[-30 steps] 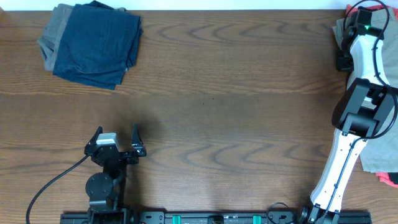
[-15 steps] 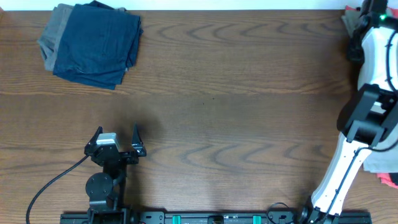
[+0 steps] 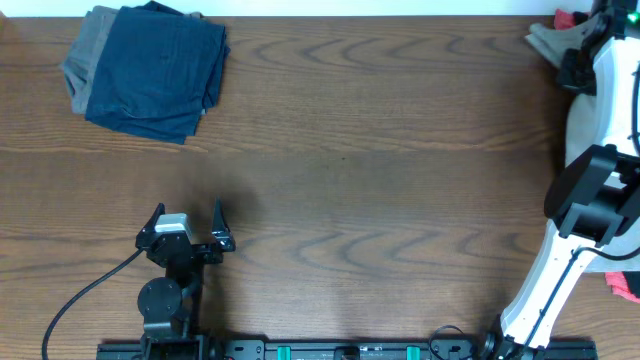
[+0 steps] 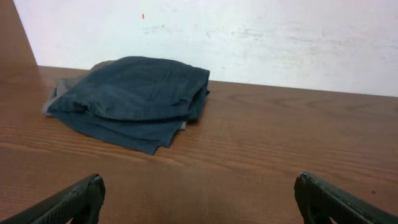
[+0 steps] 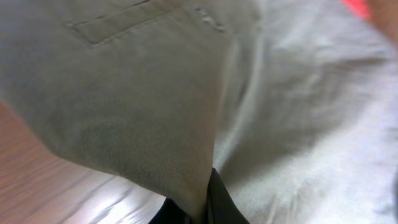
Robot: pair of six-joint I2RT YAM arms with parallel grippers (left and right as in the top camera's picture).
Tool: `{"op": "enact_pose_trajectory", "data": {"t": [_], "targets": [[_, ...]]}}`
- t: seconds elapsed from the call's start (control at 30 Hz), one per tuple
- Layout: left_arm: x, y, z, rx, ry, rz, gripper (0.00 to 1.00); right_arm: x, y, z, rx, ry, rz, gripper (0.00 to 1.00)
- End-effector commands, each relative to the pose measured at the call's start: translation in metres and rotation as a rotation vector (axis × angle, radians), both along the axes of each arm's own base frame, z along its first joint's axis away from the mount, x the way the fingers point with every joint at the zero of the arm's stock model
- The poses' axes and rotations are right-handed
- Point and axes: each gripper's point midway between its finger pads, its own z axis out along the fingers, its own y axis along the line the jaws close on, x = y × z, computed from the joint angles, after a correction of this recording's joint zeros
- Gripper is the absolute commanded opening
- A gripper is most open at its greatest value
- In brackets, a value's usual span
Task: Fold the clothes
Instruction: 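Drag the khaki shorts to the table center and release with right gripper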
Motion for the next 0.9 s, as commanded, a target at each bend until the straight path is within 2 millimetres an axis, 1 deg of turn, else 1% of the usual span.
{"op": "enact_pose_trajectory", "data": {"t": [0.0,0.03,0.07,0.1,0.23,0.33,0.37,0.43,0.5,0.57,0.63,0.73,0.77,0.8,0.87], "targets": [[-0.001,0.001,-0.015,-0.002,0.045,0.005,0.98,0.020,0.071,0.008,0.213,-0.080,0.121,0.01],[-0.001,0.001,-0.015,-0.002,0.045,0.005,0.98,0.023,0.085,0.008,0.251,-0.085,0.148,0.01],[-0.001,0.001,-0.015,-0.002,0.045,0.005,0.98,0.026,0.105,0.006,0.294,-0.087,0.185,0.01],[-0.001,0.001,-0.015,-0.002,0.045,0.005,0.98,0.028,0.120,0.006,0.318,-0.087,0.213,0.01],[-0.001,0.001,-0.015,-0.002,0.045,0.005,0.98,0.029,0.189,0.001,0.366,-0.058,0.339,0.01],[-0.001,0.001,-0.015,-0.002,0.045,0.005,0.98,0.023,0.241,-0.004,0.372,-0.019,0.433,0.01],[-0.001,0.001,-0.015,-0.002,0.045,0.005,0.98,0.018,0.260,-0.007,0.375,-0.001,0.468,0.01],[-0.001,0.001,-0.015,-0.002,0.045,0.005,0.98,0.009,0.291,-0.014,0.378,0.034,0.526,0.01],[-0.001,0.001,-0.015,-0.002,0.045,0.005,0.98,-0.006,0.323,-0.025,0.379,0.081,0.589,0.01],[-0.001,0.001,-0.015,-0.002,0.045,0.005,0.98,-0.026,0.353,-0.040,0.376,0.143,0.657,0.01],[-0.001,0.001,-0.015,-0.002,0.045,0.005,0.98,-0.044,0.375,-0.052,0.369,0.197,0.724,0.01],[-0.001,0.001,-0.015,-0.002,0.045,0.005,0.98,-0.080,0.410,-0.071,0.390,0.293,0.879,0.01],[-0.001,0.001,-0.015,-0.002,0.045,0.005,0.98,-0.092,0.422,-0.075,0.419,0.318,0.930,0.01],[-0.001,0.001,-0.015,-0.002,0.045,0.005,0.98,-0.109,0.438,-0.079,0.468,0.353,0.994,0.01],[-0.001,0.001,-0.015,-0.002,0.045,0.005,0.98,-0.137,0.463,-0.079,0.555,0.407,1.073,0.01]]}}
